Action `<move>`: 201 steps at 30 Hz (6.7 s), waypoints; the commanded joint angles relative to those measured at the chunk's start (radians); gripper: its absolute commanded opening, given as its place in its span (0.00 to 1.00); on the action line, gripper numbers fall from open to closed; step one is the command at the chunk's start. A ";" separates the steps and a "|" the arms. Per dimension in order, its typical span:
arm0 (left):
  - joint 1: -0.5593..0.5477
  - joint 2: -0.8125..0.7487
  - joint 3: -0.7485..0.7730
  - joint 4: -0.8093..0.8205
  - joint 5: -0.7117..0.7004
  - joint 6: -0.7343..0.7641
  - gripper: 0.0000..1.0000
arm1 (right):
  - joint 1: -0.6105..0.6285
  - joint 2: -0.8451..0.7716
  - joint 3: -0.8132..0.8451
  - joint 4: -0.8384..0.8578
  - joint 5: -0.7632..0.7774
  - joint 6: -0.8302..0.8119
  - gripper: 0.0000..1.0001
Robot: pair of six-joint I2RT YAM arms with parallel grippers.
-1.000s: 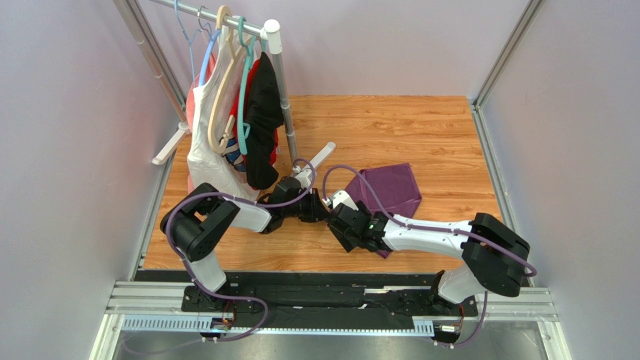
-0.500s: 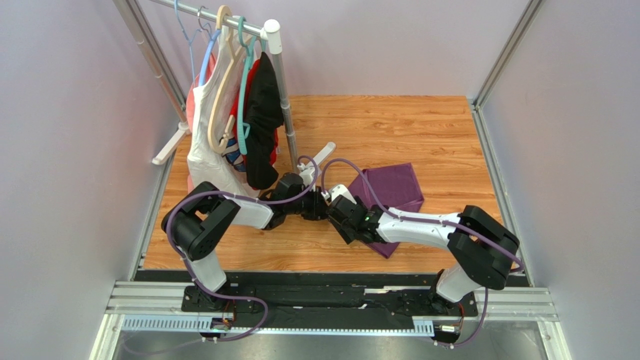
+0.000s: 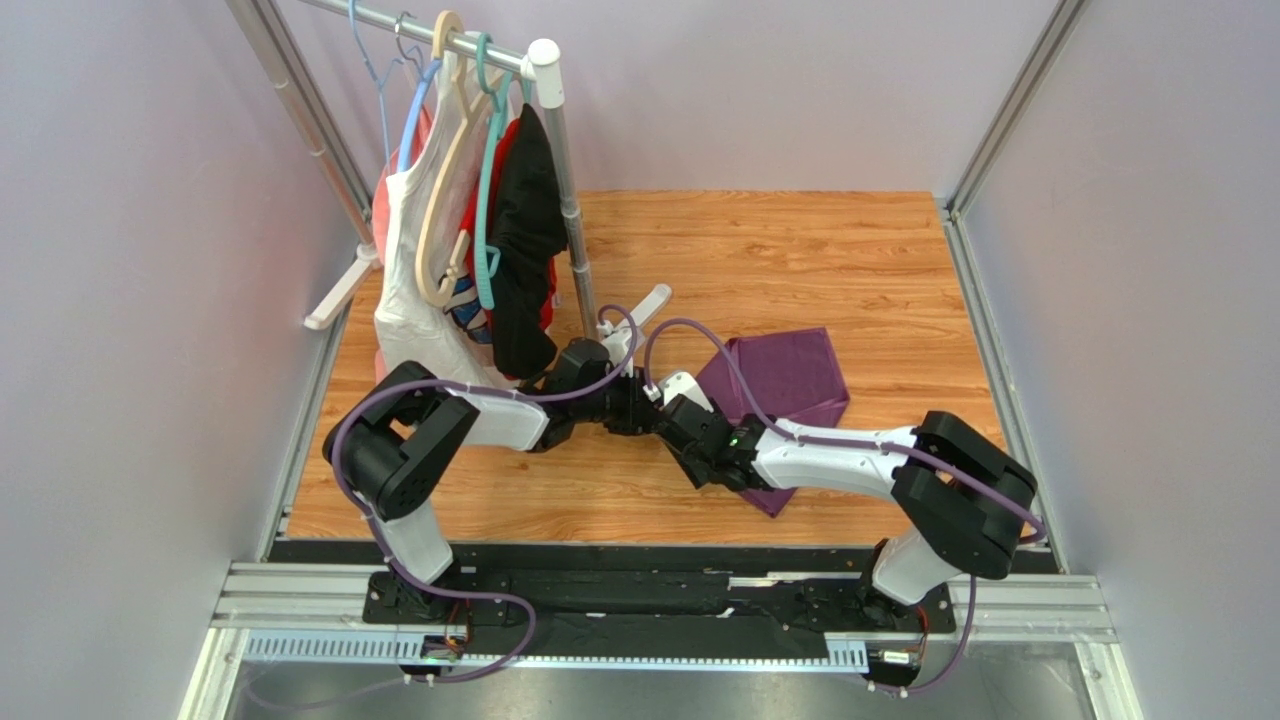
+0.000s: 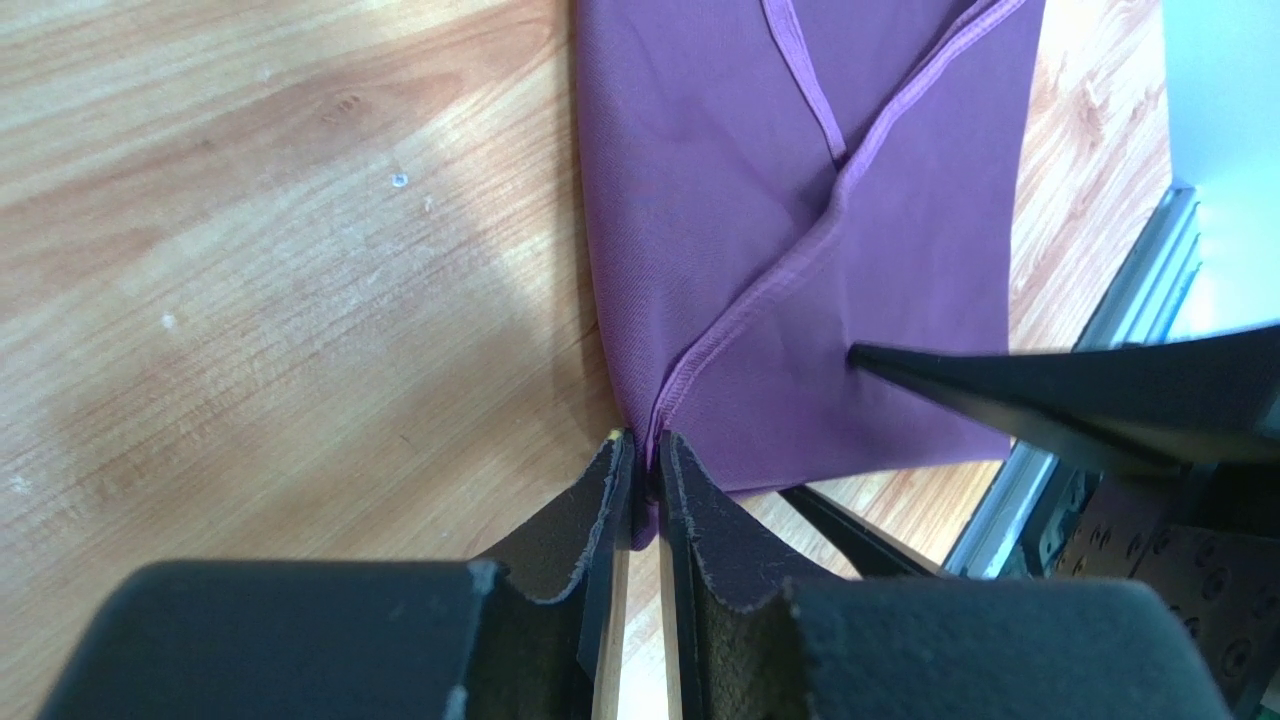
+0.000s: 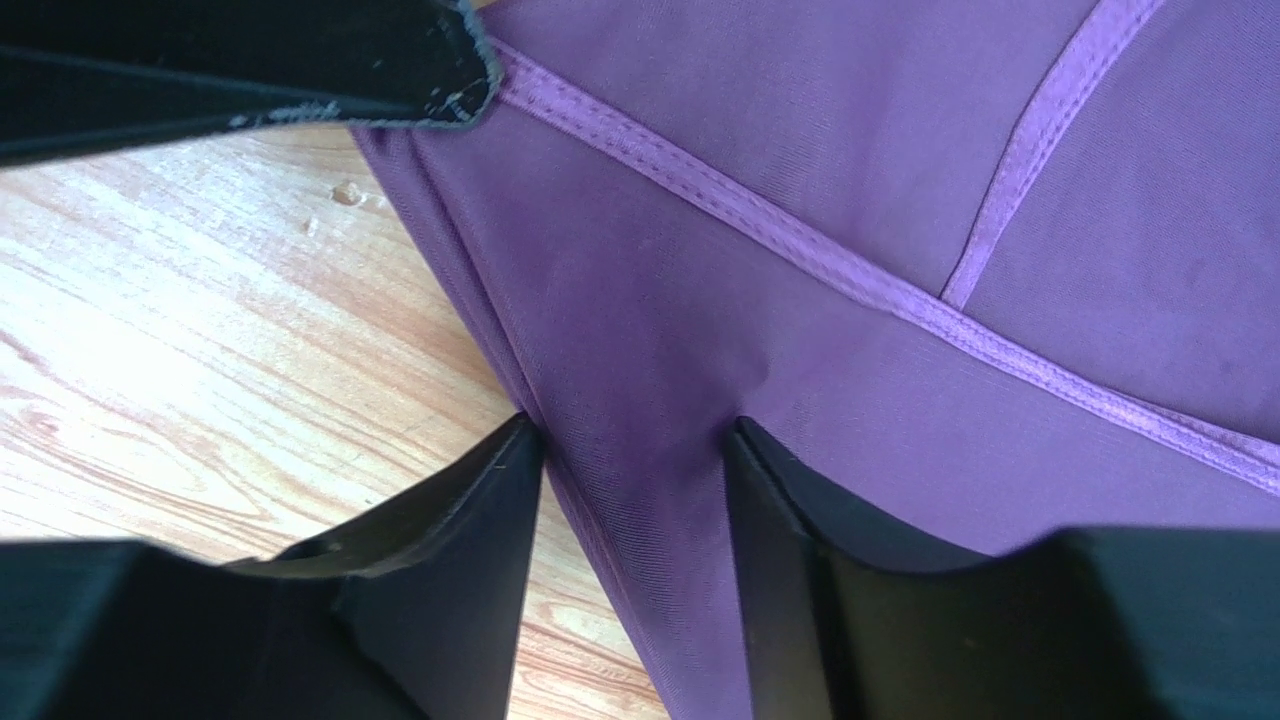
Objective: Fold the napkin, place the utensils inside, and roll it up
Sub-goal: Roll the napkin with the utensil
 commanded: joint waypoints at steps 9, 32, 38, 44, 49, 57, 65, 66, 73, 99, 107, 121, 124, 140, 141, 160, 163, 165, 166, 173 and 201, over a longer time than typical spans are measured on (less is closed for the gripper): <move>0.010 -0.016 0.034 -0.022 0.012 0.035 0.33 | 0.013 0.066 -0.007 0.025 -0.052 0.030 0.28; 0.011 -0.309 -0.221 0.098 -0.035 0.108 0.70 | -0.185 0.000 -0.042 0.097 -0.700 -0.072 0.09; 0.011 -0.349 -0.255 0.126 0.001 0.182 0.70 | -0.252 0.019 -0.025 0.083 -0.846 -0.118 0.07; 0.008 -0.413 -0.311 0.205 0.048 0.233 0.71 | -0.323 0.091 0.006 0.079 -0.997 -0.155 0.06; 0.005 -0.393 -0.342 0.299 0.113 0.265 0.72 | -0.372 0.146 0.041 0.073 -1.109 -0.172 0.05; -0.007 -0.226 -0.350 0.552 0.131 0.253 0.72 | -0.422 0.230 0.095 0.027 -1.222 -0.206 0.04; -0.007 -0.077 -0.365 0.765 0.179 0.188 0.72 | -0.478 0.309 0.133 0.000 -1.308 -0.229 0.04; -0.007 -0.071 -0.370 0.773 0.179 0.184 0.71 | -0.482 0.312 0.134 -0.001 -1.314 -0.230 0.04; -0.007 -0.028 -0.396 0.856 0.196 0.151 0.70 | -0.508 0.350 0.165 -0.019 -1.330 -0.238 0.04; -0.007 -0.062 -0.328 0.620 0.179 0.222 0.28 | -0.536 0.410 0.202 -0.041 -1.364 -0.238 0.04; -0.009 -0.091 -0.241 0.408 0.144 0.232 0.00 | -0.536 0.399 0.203 -0.046 -1.365 -0.235 0.11; -0.009 -0.067 -0.041 -0.071 0.116 0.277 0.00 | -0.537 0.251 0.188 -0.070 -1.290 -0.191 0.59; -0.006 -0.056 -0.023 -0.092 0.122 0.268 0.00 | -0.536 0.195 0.173 -0.087 -1.232 -0.175 0.69; 0.031 0.007 0.072 -0.221 0.196 0.249 0.00 | -0.217 -0.251 -0.112 0.166 -0.450 -0.036 0.75; 0.033 0.009 0.074 -0.223 0.196 0.249 0.00 | -0.191 -0.251 -0.120 0.174 -0.420 -0.030 0.75; 0.037 0.009 0.100 -0.273 0.202 0.260 0.00 | 0.177 -0.083 -0.059 0.171 0.098 -0.071 0.72; 0.039 0.009 0.103 -0.284 0.202 0.266 0.00 | 0.202 -0.066 -0.056 0.166 0.100 -0.074 0.69; 0.039 0.009 0.104 -0.287 0.202 0.268 0.00 | 0.222 -0.055 -0.054 0.168 0.095 -0.080 0.68; 0.040 0.010 0.107 -0.289 0.202 0.268 0.00 | 0.225 -0.050 -0.051 0.163 0.091 -0.080 0.67; 0.042 0.006 0.109 -0.293 0.203 0.271 0.00 | 0.240 -0.001 -0.037 0.140 0.110 -0.071 0.58; 0.042 -0.224 0.084 -0.371 0.143 0.268 0.67 | 0.214 0.007 -0.065 0.140 -0.081 0.006 0.00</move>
